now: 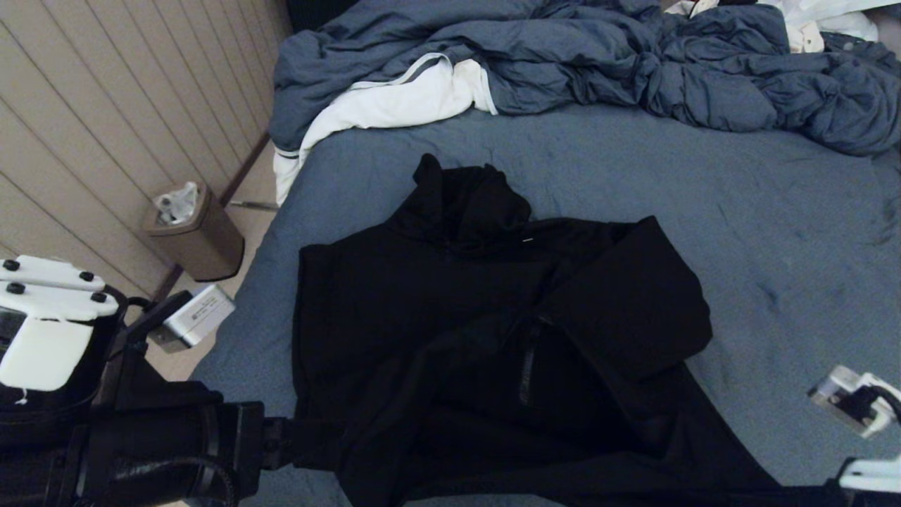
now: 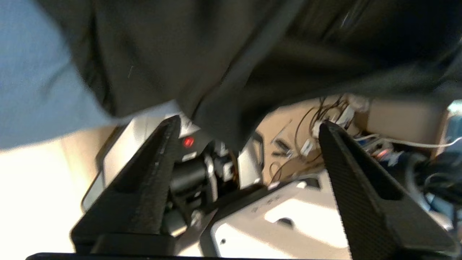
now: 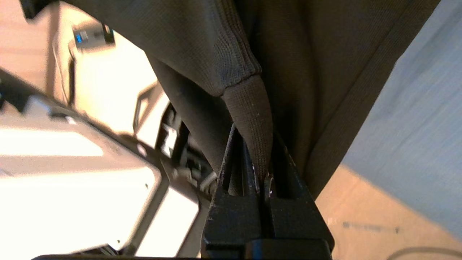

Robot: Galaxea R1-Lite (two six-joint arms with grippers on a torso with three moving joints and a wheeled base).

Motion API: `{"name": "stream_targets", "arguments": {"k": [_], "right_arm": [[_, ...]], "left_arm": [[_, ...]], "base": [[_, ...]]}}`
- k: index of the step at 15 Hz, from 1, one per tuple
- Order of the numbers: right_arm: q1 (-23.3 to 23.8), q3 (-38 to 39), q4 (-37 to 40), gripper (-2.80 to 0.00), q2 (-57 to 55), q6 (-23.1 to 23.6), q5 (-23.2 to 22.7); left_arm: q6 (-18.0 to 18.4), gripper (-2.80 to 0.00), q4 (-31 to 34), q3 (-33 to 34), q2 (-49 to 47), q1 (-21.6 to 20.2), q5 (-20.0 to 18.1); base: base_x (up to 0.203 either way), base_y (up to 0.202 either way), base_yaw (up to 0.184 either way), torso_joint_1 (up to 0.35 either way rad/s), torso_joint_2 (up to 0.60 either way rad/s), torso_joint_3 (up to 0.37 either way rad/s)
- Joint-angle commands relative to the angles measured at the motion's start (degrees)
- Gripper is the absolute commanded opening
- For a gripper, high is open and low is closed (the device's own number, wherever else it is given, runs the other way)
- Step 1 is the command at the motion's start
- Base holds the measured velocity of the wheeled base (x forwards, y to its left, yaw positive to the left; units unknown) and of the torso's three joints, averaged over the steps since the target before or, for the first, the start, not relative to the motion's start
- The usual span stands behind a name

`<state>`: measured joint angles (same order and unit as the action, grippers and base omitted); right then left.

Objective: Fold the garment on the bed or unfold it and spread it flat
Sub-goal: Unfold the black sweatshirt

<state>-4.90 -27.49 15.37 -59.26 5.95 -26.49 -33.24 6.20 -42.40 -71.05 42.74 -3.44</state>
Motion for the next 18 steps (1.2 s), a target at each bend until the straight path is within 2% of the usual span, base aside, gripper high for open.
{"name": "stream_targets", "arguments": {"k": [1,4,8,10,14,15,18], "right_arm": [[0.0,3.1,-0.1,-2.8,0.0,0.6,-0.1],[0.1,6.7,-2.4,-2.8,0.3,0.9,-0.1],[0.0,7.2,-3.6,-2.8,-0.7,0.9,0.2],[0.1,7.4,-4.5,-2.8,-1.3,0.8,0.3],[0.0,6.8,-4.6,-2.8,-2.1,0.8,0.3],[0.0,6.9,-5.4,-2.8,-2.3,0.8,0.3],[0.1,7.3,-6.6,-2.8,-2.2,0.8,0.3]], "left_arm": [[-0.2,0.0,-0.1,-2.8,-3.8,0.0,-0.1],[0.0,0.0,-0.1,-8.0,-9.5,0.0,-0.2],[0.1,0.0,-1.3,-15.1,-18.0,0.0,-0.3],[0.3,0.0,-3.6,-17.4,-21.2,2.2,-0.3],[0.6,0.0,-3.9,-19.3,-24.6,6.0,-0.1],[0.5,-2.8,-3.9,-19.4,-24.8,7.3,0.2],[0.6,-2.8,-3.8,-20.9,-24.4,9.5,0.4]], "base": [[0.0,0.0,0.0,0.0,0.0,0.0],[0.0,0.0,0.0,0.0,0.0,0.0],[0.0,0.0,0.0,0.0,0.0,0.0],[0.0,0.0,0.0,0.0,0.0,0.0],[0.0,0.0,0.0,0.0,0.0,0.0],[0.0,0.0,0.0,0.0,0.0,0.0],[0.0,0.0,0.0,0.0,0.0,0.0]]}}
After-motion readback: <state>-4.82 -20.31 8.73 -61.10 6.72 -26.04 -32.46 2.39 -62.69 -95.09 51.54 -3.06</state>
